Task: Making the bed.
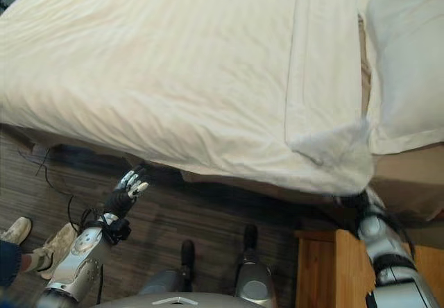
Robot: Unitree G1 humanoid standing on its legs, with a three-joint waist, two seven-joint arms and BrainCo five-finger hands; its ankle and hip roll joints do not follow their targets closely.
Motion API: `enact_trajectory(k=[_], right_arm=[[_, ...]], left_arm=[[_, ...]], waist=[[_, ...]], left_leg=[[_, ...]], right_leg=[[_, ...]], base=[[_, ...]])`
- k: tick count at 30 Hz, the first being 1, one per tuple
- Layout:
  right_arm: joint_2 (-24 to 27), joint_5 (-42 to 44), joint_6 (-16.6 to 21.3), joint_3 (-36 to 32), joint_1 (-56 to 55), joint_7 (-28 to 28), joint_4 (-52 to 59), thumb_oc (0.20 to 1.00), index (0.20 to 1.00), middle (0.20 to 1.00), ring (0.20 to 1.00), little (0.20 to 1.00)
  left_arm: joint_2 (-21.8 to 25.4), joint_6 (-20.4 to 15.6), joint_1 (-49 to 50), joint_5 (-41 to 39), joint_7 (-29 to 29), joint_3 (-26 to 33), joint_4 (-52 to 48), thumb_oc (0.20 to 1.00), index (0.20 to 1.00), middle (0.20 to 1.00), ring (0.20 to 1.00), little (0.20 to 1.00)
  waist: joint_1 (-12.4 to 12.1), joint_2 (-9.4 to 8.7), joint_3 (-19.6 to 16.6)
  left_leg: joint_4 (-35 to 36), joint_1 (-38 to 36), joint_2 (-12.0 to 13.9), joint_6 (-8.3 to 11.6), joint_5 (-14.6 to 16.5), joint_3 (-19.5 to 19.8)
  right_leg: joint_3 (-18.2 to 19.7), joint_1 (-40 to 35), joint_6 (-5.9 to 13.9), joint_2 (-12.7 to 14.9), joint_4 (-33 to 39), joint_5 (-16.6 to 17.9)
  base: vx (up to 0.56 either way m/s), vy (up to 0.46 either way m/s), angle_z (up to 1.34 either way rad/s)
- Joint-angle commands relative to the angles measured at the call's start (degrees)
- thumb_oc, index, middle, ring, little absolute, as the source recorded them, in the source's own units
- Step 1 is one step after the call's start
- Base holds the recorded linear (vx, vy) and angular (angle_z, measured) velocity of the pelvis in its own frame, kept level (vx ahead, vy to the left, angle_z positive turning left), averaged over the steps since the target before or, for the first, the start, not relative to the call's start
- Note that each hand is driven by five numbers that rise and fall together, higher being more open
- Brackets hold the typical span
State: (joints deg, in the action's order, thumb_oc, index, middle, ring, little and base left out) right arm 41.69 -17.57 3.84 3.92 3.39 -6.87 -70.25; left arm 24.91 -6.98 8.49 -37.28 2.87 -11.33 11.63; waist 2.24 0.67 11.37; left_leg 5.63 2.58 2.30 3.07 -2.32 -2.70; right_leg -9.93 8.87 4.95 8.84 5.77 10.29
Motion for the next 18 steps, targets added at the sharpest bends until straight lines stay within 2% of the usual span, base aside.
enact_trajectory(k=[1, 3, 5, 8, 9, 11, 13, 14, 15, 16, 17, 18], right_arm=[[6.47, 0.95, -3.39, -3.76, -4.69, 0.32, -6.54, 1.0, 1.0, 1.0, 1.0, 1.0], [7.46, 1.74, -3.32, -5.16, -5.44, 0.23, -6.13, 1.0, 1.0, 1.0, 1.0, 1.0], [11.62, 11.33, -3.1, -14.05, -4.36, -2.66, -3.67, 1.0, 1.0, 1.0, 1.0, 1.0], [14.21, 22.45, -0.8, -22.87, -2.84, -8.0, 7.7, 1.0, 1.0, 1.0, 1.0, 1.0], [14.12, 24.19, 0.1, -23.64, -2.36, -8.3, 10.03, 1.0, 1.0, 1.0, 1.0, 1.0], [11.21, 36.38, 4.53, -27.7, 0.64, -11.2, 21.94, 1.0, 1.0, 1.0, 1.0, 1.0], [3.94, 52.0, 10.27, -26.64, 4.43, -8.65, 33.18, 1.0, 1.0, 1.0, 1.0, 1.0], [1.75, 55.75, 10.6, -25.79, 5.4, -7.6, 36.21, 0.896, 0.896, 0.896, 0.896, 0.896], [-2.73, 62.64, 11.64, -22.95, 6.25, -4.75, 43.57, 0.2, 0.2, 0.2, 0.2, 0.2], [-5.9, 66.4, 11.41, -20.22, 6.86, -3.34, 47.99, 0.2, 0.2, 0.2, 0.2, 0.2], [-12.29, 76.25, 10.65, -14.35, 7.97, 0.96, 55.38, 0.2, 0.2, 0.2, 0.2, 0.2], [-12.37, 76.26, 10.65, -14.3, 7.97, 0.94, 55.44, 0.2, 0.2, 0.2, 0.2, 0.2]], left_arm=[[-1.24, -1.77, -1.83, 2.16, 1.35, 2.33, 1.16, 1.0, 1.0, 1.0, 1.0, 1.0], [-1.32, -1.59, -1.58, 2.1, 1.37, 2.58, 1.49, 1.0, 1.0, 1.0, 1.0, 1.0], [-1.32, -1.14, -1.27, 2.17, 0.53, 3.13, 2.24, 1.0, 1.0, 1.0, 1.0, 1.0], [-1.97, -0.55, -0.59, 2.11, -0.84, 3.85, 2.36, 1.0, 1.0, 1.0, 1.0, 1.0], [-2.14, -0.47, -0.49, 2.06, -1.0, 3.96, 2.45, 1.0, 1.0, 1.0, 1.0, 1.0], [-2.79, -0.07, -0.72, 2.32, -1.75, 3.6, 2.79, 1.0, 1.0, 1.0, 1.0, 1.0], [-3.75, 0.64, -0.9, 2.31, -2.53, 3.04, 2.77, 1.0, 1.0, 1.0, 1.0, 1.0], [-3.93, 1.17, -1.07, 2.43, -2.63, 2.8, 2.78, 1.0, 1.0, 1.0, 1.0, 1.0], [-4.14, 1.59, -1.01, 2.51, -2.73, 2.72, 3.02, 1.0, 1.0, 1.0, 1.0, 1.0], [-4.26, 2.04, -1.06, 2.84, -2.86, 2.64, 3.14, 1.0, 1.0, 1.0, 1.0, 1.0], [-4.29, 2.74, -0.67, 2.99, -2.68, 2.12, 2.26, 1.0, 1.0, 1.0, 1.0, 1.0], [-4.23, 2.76, -0.63, 2.99, -2.67, 2.21, 2.23, 1.0, 1.0, 1.0, 1.0, 1.0]], waist=[[4.27, 0.76, 1.48], [4.36, 0.45, 0.94], [5.24, -0.56, -0.47], [5.99, -0.87, -1.57], [6.07, -0.84, -1.86], [6.29, -0.64, -2.17], [6.24, -0.1, -2.31], [6.22, -0.09, -2.5], [6.1, 0.15, -2.42], [5.92, 0.02, -2.54], [5.11, 0.46, -2.74], [5.16, 0.33, -2.81]], left_leg=[[-0.63, -1.71, 2.62, 2.43, 0.31, -4.62], [-0.63, -2.03, 2.64, 2.43, 0.47, -4.84], [-0.63, -2.88, 2.87, 2.27, 1.09, -5.95], [-0.63, -3.4, 3.03, 1.97, 1.69, -7.25], [-0.63, -3.38, 2.99, 1.9, 1.72, -7.43], [-0.63, -3.71, 2.96, 1.68, 2.13, -8.08], [-0.63, -4.09, 2.9, 1.59, 2.61, -8.57], [-0.63, -3.93, 2.85, 1.6, 2.25, -8.77], [-0.63, -4.42, 2.9, 1.63, 2.53, -9.14], [-0.63, -4.34, 2.82, 1.67, 2.25, -9.4], [-0.63, -4.94, 2.86, 1.75, 2.39, -9.6], [-0.63, -4.75, 2.8, 1.75, 2.16, -9.61]], right_leg=[[1.19, -0.75, 4.2, 2.03, -6.09, -4.86], [1.4, -1.09, 4.22, 1.8, -5.75, -4.68], [2.34, -1.38, 4.54, 1.34, -5.0, -4.15], [3.41, -1.2, 4.73, 1.01, -4.5, -3.77], [3.64, -1.11, 4.72, 0.98, -4.4, -3.67], [4.29, -1.07, 4.75, 0.89, -4.2, -3.58], [4.85, -1.13, 4.64, 0.71, -3.93, -3.67], [4.99, -0.9, 4.51, 0.76, -3.77, -3.33], [5.15, -1.3, 4.51, 0.63, -3.51, -3.46], [5.28, -1.28, 4.39, 0.67, -3.23, -3.09], [5.15, -2.09, 4.38, 0.62, -2.77, -3.16], [5.19, -1.91, 4.33, 0.67, -2.73, -2.97]], base=[[0.07, 0.006, -0.09], [0.05, 0.008, -0.24], [0.06, 0.02, -0.4], [0.03, 0.026, -0.42], [0.02, 0.032, -0.27], [0.02, 0.036, -0.13], [0.02, 0.027, -0.29], [0.03, 0.01, -0.44], [0.0, -0.002, -0.22], [0.04, -0.02, -0.03], [0.01, -0.028, 0.09], [0.03, -0.034, 0.01]])
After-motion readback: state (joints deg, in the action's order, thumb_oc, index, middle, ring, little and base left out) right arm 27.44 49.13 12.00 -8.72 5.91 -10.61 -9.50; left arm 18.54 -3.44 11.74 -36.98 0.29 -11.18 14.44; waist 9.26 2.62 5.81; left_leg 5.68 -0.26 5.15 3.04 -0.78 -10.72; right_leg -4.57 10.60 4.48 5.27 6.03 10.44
